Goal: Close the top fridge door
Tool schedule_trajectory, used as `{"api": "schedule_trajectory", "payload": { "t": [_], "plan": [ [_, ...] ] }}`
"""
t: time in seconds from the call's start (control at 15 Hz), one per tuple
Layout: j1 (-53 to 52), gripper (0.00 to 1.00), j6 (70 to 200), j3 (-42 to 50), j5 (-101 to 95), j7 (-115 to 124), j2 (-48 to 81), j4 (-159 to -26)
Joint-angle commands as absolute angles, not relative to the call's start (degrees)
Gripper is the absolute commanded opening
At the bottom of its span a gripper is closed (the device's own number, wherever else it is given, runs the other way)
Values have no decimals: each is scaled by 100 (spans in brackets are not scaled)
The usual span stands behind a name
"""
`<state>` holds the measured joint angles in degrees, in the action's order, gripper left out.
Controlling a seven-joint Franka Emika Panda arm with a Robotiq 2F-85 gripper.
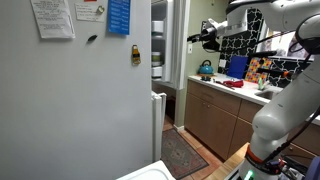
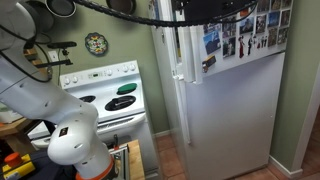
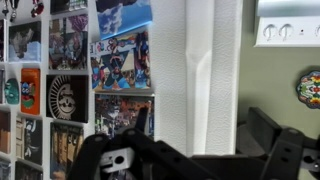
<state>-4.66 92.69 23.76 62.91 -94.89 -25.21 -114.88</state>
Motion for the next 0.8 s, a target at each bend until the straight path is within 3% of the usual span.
{"api": "schedule_trajectory", "payload": {
  "t": [0.0, 0.73],
  "plan": [
    [3, 100, 8938, 2062, 6639, -9769, -2193, -11358],
    [428, 100, 8853, 1540, 7002, -9949, -1960, -11395]
  ]
}}
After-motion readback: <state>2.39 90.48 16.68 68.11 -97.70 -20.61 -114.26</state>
